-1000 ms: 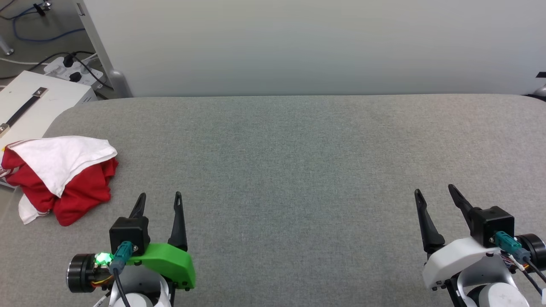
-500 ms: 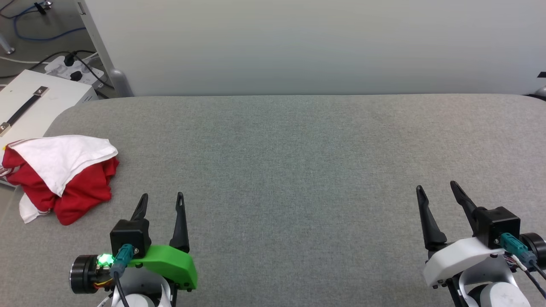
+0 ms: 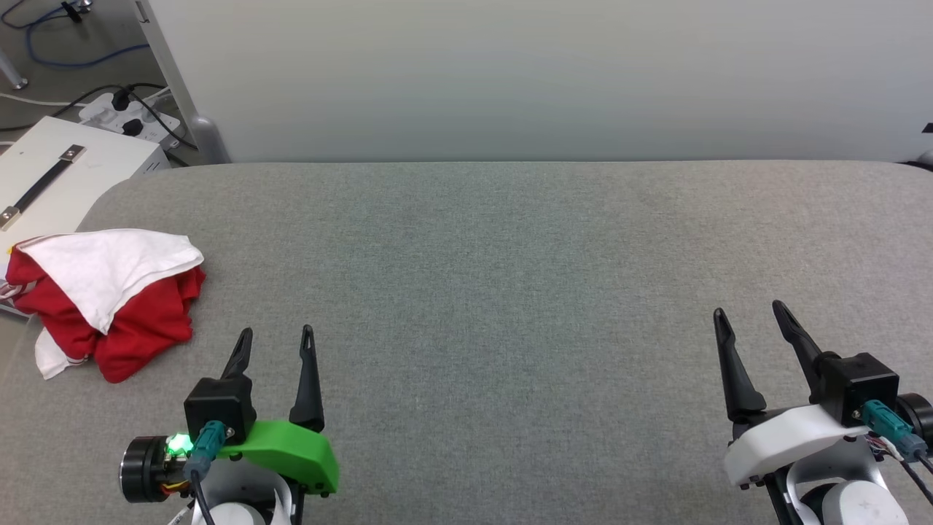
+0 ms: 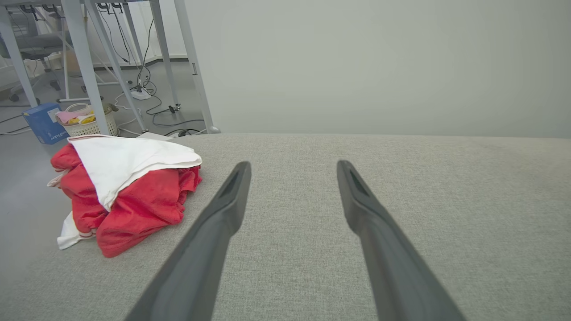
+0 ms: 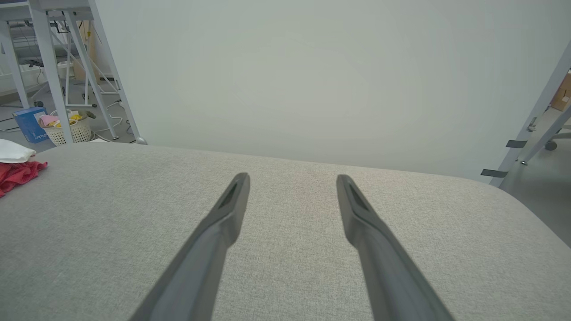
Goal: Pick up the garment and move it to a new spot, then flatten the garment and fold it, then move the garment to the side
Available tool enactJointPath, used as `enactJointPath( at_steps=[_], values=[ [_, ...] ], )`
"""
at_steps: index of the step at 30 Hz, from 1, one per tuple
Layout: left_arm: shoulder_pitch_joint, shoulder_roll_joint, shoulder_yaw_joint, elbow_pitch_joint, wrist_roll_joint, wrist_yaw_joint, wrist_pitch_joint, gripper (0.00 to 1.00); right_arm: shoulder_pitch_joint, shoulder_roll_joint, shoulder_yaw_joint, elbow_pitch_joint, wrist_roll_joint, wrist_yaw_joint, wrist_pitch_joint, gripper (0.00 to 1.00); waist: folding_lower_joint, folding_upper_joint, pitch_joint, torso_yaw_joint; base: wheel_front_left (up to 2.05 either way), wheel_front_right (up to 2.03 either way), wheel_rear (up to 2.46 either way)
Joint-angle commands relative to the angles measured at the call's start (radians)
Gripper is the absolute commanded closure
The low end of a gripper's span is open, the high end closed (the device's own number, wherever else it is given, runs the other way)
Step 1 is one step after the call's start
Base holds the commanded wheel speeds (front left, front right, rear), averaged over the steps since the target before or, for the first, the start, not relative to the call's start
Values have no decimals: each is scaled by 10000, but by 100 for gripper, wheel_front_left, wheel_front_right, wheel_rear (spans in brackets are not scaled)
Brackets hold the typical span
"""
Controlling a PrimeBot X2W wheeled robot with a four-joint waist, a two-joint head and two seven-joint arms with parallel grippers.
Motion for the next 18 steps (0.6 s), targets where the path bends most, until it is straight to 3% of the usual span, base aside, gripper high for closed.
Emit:
enactJointPath(
  at_steps=[1,18],
  values=[
    [-1,-17,-4,10,-135,60,-115,0,-48,-5,7,-84,121,-3,-123,0,0,0,6,3,0,0,0],
    [12,-23,-108,279,-339,104,-468,0,-26,-5,54,15,169,-4,-472,0,0,0,28,22,0,0,0]
  ],
)
